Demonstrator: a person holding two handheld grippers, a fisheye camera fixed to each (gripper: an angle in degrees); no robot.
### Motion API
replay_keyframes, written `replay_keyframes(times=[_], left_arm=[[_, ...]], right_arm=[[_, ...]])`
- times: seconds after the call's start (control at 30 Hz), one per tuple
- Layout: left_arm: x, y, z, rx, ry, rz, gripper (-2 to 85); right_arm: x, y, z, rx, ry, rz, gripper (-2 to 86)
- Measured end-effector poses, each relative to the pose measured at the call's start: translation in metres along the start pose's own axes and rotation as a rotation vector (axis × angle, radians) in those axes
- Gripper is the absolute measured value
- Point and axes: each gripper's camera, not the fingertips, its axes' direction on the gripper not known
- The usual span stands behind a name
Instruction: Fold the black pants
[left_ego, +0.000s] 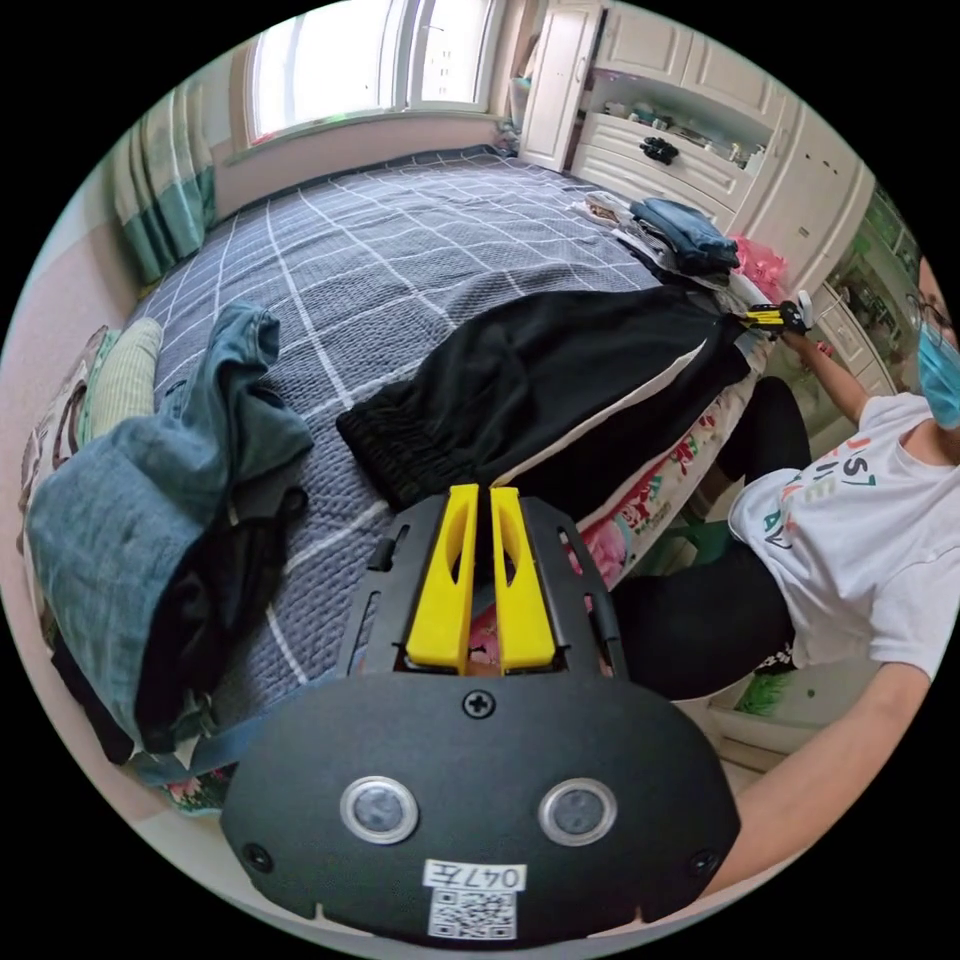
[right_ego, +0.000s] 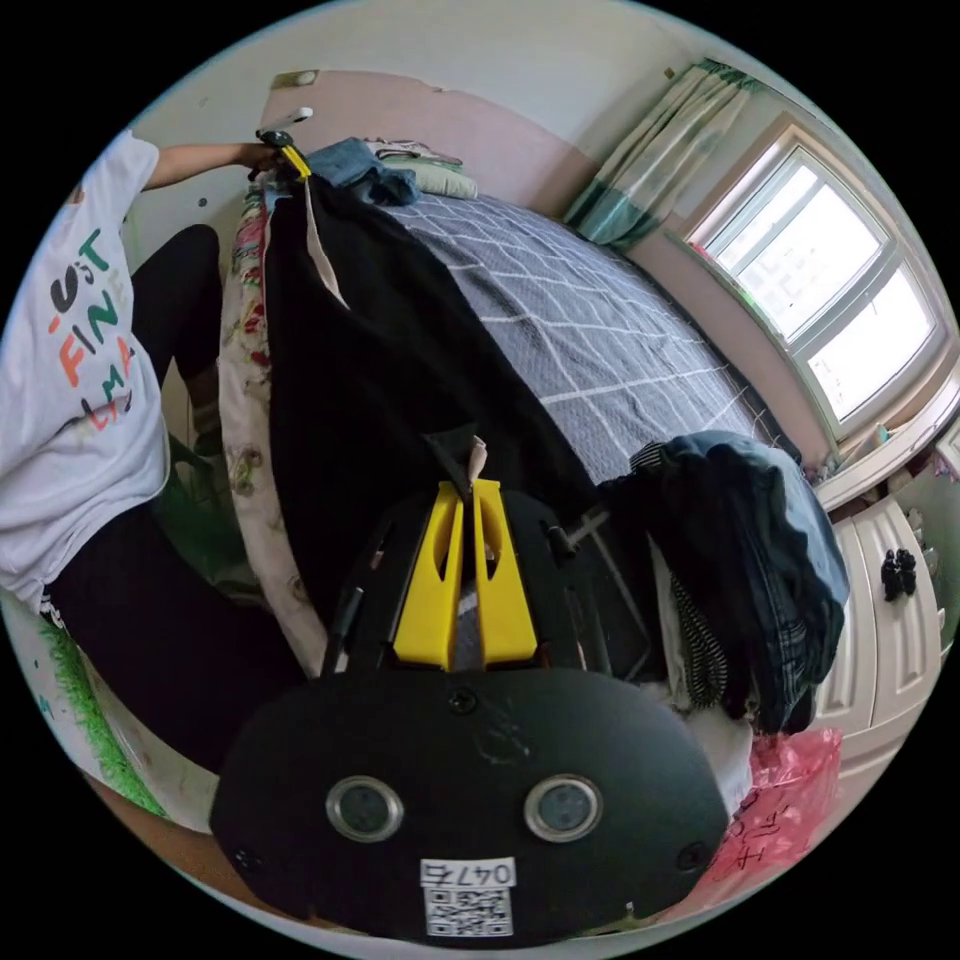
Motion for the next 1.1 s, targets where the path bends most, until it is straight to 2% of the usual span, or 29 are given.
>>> replay_keyframes(times=[0.23,0.37,0.63,0.9,1.1], left_arm=[[0.019,0.009,-0.031,-0.012,0.027,0.050,0.6],[0.032,0.017,-0.020,-0.066,0.013,0.067,1.6],[0.044,0.033,-0.012,-0.047,0.072,0.013,5.8],[0.063,0.034,-0.034,-0.016,-0.012,-0.039,2.1],[0.086,0.024,-0.051,0.062,-0.021,-0.074,2.3]], right_arm=[[-0.002,0.031,-0.037,0.041,0.003,0.040,0.0],[-0.007,0.048,-0.036,0.030,-0.049,0.033,0.7],[-0.023,0.088,-0.011,-0.246,-0.235,0.106,6.5],[-0.018,0.102,-0.062,-0.029,-0.187,0.267,2.0],[-0.032,0.061,-0.034,-0.056,-0.141,0.145,0.7]])
